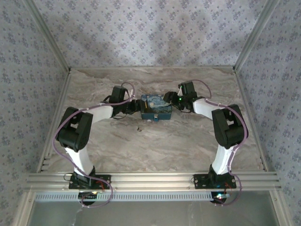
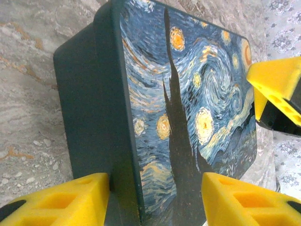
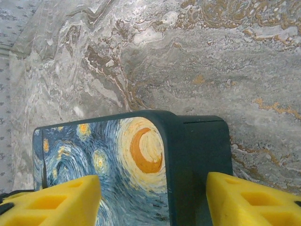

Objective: Unlock the padlock with the key

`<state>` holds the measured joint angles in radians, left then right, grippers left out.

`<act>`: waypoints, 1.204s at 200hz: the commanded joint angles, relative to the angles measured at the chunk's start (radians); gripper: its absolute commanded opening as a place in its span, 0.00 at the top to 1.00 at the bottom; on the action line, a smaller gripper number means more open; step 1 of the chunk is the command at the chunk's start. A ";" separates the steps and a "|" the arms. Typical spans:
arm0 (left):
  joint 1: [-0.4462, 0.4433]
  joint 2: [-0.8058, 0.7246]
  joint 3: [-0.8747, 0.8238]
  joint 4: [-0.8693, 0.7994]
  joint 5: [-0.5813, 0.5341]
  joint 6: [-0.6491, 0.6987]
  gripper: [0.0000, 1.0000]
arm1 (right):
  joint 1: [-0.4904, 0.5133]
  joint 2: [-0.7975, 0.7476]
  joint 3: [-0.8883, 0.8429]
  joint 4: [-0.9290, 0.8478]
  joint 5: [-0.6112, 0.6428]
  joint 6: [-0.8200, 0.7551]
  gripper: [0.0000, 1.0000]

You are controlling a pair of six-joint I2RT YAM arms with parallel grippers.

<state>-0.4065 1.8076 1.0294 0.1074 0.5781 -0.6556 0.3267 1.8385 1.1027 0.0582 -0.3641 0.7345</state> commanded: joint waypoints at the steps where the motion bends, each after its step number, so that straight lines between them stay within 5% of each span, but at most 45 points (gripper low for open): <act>1: 0.009 -0.038 -0.004 0.047 -0.008 -0.013 0.42 | 0.011 -0.003 0.026 -0.062 -0.025 -0.037 0.33; 61: 0.042 -0.195 -0.115 -0.013 -0.090 -0.010 0.32 | -0.009 -0.117 0.038 -0.237 0.075 -0.150 0.27; 121: -0.047 -0.354 -0.118 -0.446 -0.331 -0.009 0.38 | 0.033 -0.363 -0.055 -0.399 0.146 -0.239 0.28; 177: -0.219 -0.259 -0.062 -0.589 -0.489 -0.120 0.45 | 0.111 -0.574 -0.212 -0.442 0.195 -0.219 0.28; 241: -0.276 -0.094 0.045 -0.656 -0.572 -0.166 0.56 | 0.118 -0.657 -0.280 -0.450 0.215 -0.208 0.28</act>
<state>-0.6697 1.6852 1.0309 -0.4927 0.0654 -0.7929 0.4412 1.2121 0.8345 -0.3695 -0.1711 0.5194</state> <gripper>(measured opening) 0.447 0.716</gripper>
